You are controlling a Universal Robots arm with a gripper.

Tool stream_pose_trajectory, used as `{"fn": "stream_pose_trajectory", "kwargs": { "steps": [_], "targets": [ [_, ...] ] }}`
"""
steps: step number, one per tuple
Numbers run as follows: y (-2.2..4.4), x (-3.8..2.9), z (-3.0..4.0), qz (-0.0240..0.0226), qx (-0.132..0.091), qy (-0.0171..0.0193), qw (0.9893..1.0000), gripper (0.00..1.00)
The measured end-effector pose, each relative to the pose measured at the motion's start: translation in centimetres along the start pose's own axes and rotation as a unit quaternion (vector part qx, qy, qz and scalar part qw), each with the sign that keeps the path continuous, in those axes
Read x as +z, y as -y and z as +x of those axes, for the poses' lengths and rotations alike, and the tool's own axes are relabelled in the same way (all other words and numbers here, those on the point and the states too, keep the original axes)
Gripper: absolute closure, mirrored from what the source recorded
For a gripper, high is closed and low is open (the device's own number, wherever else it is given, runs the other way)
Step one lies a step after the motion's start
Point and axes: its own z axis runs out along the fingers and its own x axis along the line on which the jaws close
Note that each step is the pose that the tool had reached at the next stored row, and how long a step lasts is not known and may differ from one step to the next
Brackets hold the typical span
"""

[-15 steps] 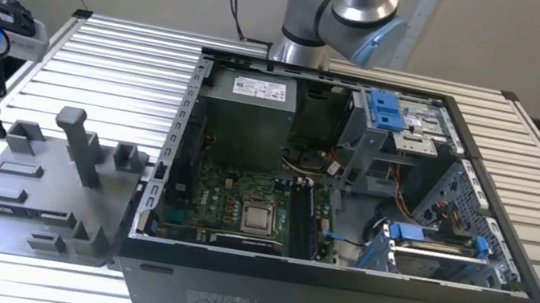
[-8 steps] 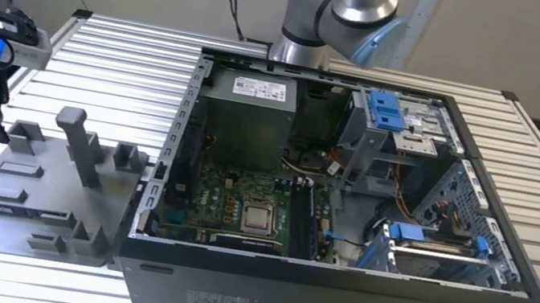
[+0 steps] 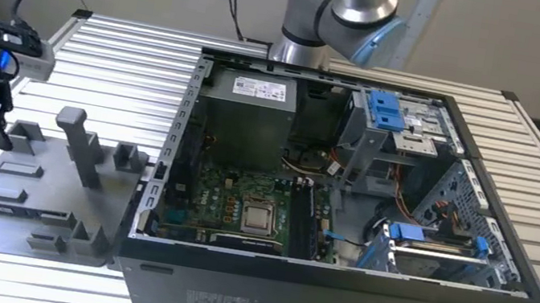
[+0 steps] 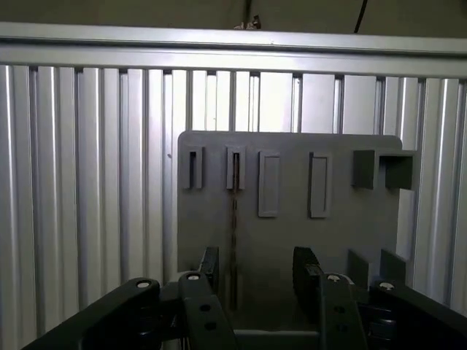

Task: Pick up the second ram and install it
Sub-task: 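Pick up the second ram and move it above second insertion slot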

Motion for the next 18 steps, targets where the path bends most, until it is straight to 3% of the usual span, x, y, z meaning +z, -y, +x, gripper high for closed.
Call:
{"fn": "stream_pose_trajectory", "kwargs": {
  "steps": [18],
  "targets": [
    [0.10,3.17,0.11,0.0027,-0.005,-0.0002,1.0000,0.46]
  ]
}}
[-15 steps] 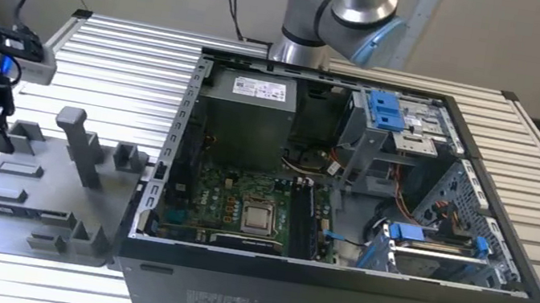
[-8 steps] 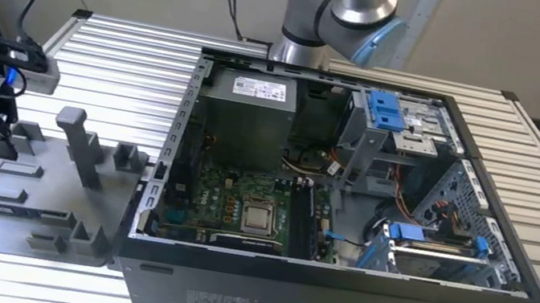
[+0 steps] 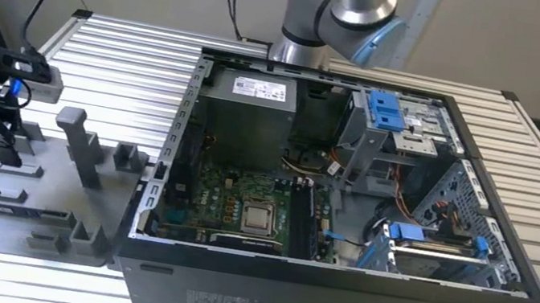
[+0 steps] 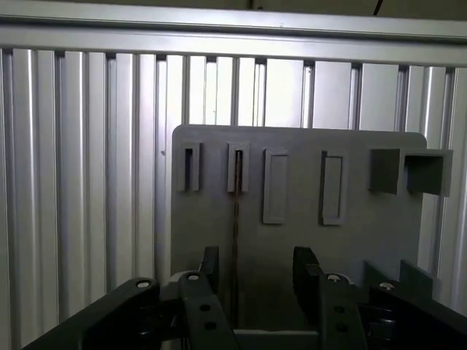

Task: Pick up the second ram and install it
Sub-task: 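Pick up the second ram and move it above second insertion slot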

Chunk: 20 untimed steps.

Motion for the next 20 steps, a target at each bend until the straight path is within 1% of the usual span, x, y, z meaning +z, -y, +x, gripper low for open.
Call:
{"fn": "stream_pose_trajectory", "kwargs": {
  "steps": [11,15,20],
  "targets": [
    [0.03,2.00,0.14,0.0006,-0.002,-0.0001,1.0000,0.46],
    [-0.03,2.68,0.43,0.0010,-0.004,-0.0001,1.0000,0.46],
    [-0.09,3.34,0.76,0.0010,-0.006,-0.0001,1.0000,0.46]
  ]
}}
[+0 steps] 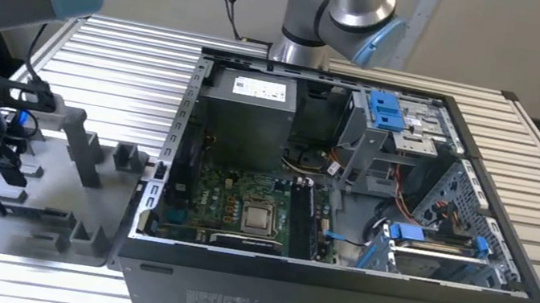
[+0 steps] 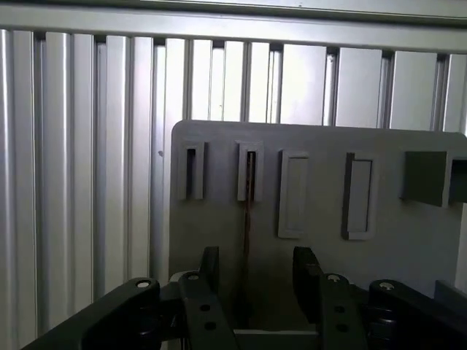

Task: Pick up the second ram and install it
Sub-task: 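Pick up the second ram and move it above second insertion slot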

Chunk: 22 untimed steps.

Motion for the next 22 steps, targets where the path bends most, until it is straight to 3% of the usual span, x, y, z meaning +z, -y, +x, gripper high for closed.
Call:
{"fn": "stream_pose_trajectory", "kwargs": {
  "steps": [13,22],
  "targets": [
    [-0.31,1.74,0.15,0.0062,-0.007,-0.0004,1.0000,0.46],
    [-0.43,1.94,0.15,0.0062,-0.007,-0.0007,1.0000,0.46]
  ]
}}
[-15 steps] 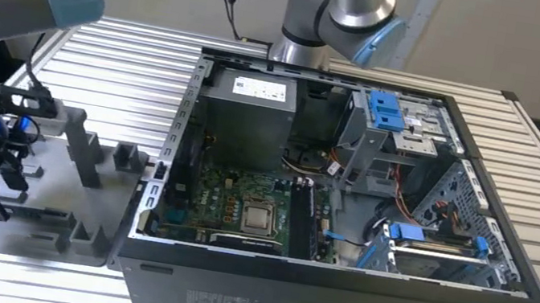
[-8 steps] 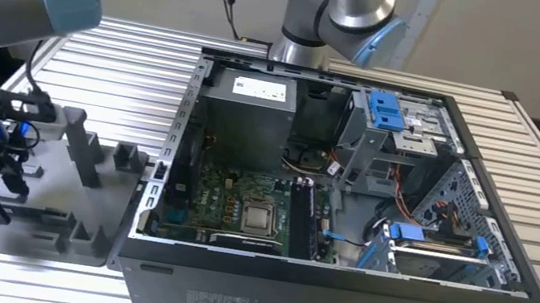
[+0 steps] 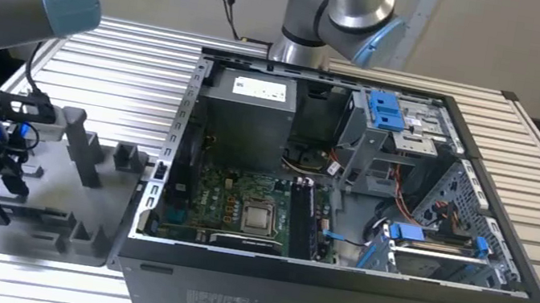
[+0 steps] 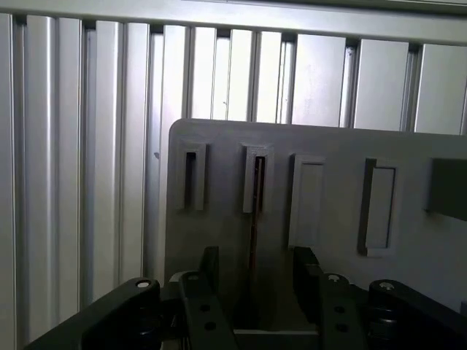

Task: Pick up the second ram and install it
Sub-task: 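Pick up the second ram and move it above second insertion slot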

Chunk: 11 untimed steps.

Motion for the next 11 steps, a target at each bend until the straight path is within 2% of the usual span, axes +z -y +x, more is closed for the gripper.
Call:
{"fn": "stream_pose_trajectory", "kwargs": {
  "steps": [3,4,8,9,11],
  "targets": [
    [0.00,0.00,0.00,0.0000,0.000,0.0000,1.0000,0.48],
    [0.00,0.01,0.00,0.0000,0.000,0.0000,1.0000,0.55],
    [0.00,0.01,0.00,0.0000,0.000,0.0000,1.0000,0.57],
    [0.00,0.01,0.00,0.0000,0.000,0.0000,1.0000,0.64],
    [0.00,0.01,0.00,0.0000,0.000,0.0000,1.0000,0.67]
  ]
}}
